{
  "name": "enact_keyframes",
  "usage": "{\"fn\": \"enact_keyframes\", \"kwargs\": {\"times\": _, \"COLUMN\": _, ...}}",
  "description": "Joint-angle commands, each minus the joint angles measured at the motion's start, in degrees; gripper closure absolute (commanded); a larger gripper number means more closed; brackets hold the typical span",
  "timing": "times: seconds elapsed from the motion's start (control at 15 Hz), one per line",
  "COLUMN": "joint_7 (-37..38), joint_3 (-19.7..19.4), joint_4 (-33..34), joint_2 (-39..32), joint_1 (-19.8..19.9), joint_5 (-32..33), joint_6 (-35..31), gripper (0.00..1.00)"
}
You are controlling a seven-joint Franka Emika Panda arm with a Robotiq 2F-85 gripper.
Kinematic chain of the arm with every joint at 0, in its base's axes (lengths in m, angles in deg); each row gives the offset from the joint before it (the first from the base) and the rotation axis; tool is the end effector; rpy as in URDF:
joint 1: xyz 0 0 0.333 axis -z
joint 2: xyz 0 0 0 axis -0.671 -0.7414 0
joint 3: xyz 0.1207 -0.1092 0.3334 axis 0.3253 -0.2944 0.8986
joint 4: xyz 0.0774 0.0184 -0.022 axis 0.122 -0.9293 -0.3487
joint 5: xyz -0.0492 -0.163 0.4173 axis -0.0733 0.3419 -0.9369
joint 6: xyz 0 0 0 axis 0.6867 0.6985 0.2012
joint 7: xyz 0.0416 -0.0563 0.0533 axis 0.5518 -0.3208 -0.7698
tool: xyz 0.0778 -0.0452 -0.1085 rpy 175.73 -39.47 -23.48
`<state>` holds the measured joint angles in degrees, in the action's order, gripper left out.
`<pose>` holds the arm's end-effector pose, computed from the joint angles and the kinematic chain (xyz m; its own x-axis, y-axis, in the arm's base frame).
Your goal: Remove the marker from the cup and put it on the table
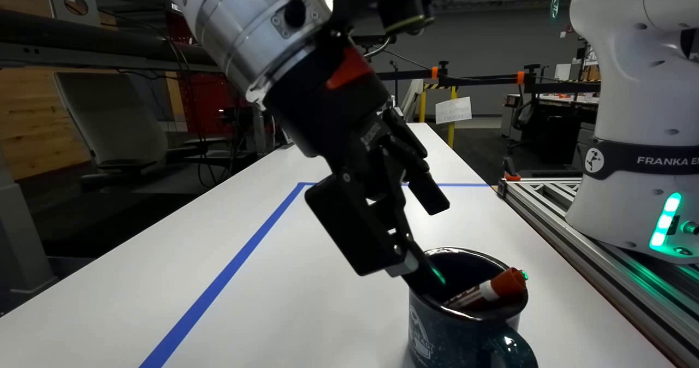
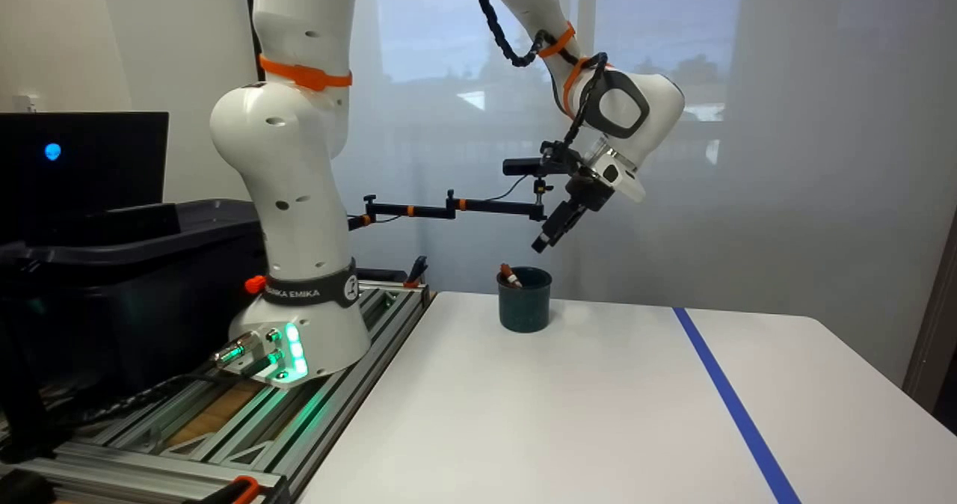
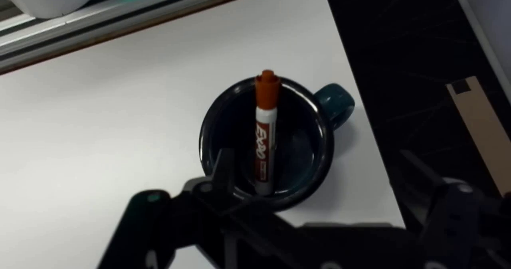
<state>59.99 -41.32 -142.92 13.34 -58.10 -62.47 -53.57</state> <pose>0.4413 0.2544 0.2246 0.7993 -0.2803 -0.5315 -0.2188 -0.9596 0.1770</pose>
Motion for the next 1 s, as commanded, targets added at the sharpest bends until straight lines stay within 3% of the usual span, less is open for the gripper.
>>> {"fn": "enact_keyframes", "kwargs": {"times": 0.0, "joint_7": 0.8, "joint_3": 0.8, "joint_4": -3.6, "joint_2": 3.2, "joint_1": -0.5, "joint_5": -1.7, "joint_6": 1.4, "gripper": 0.0}}
{"fn": "enact_keyframes", "kwargs": {"times": 0.6, "joint_7": -3.1, "joint_3": -0.4, "joint_4": -8.8, "joint_2": 2.9, "joint_1": 0.6, "joint_5": 3.5, "joint_6": -0.7, "gripper": 0.0}}
{"fn": "enact_keyframes", "kwargs": {"times": 0.73, "joint_7": -3.6, "joint_3": -0.7, "joint_4": -9.3, "joint_2": 2.9, "joint_1": 0.8, "joint_5": 3.8, "joint_6": -1.3, "gripper": 0.26}}
{"fn": "enact_keyframes", "kwargs": {"times": 0.8, "joint_7": -3.6, "joint_3": -0.7, "joint_4": -9.4, "joint_2": 2.8, "joint_1": 0.8, "joint_5": 3.8, "joint_6": -1.7, "gripper": 0.34}}
{"fn": "enact_keyframes", "kwargs": {"times": 0.93, "joint_7": -3.1, "joint_3": -0.9, "joint_4": -9.1, "joint_2": 2.2, "joint_1": 0.8, "joint_5": 3.3, "joint_6": -2.3, "gripper": 0.36}}
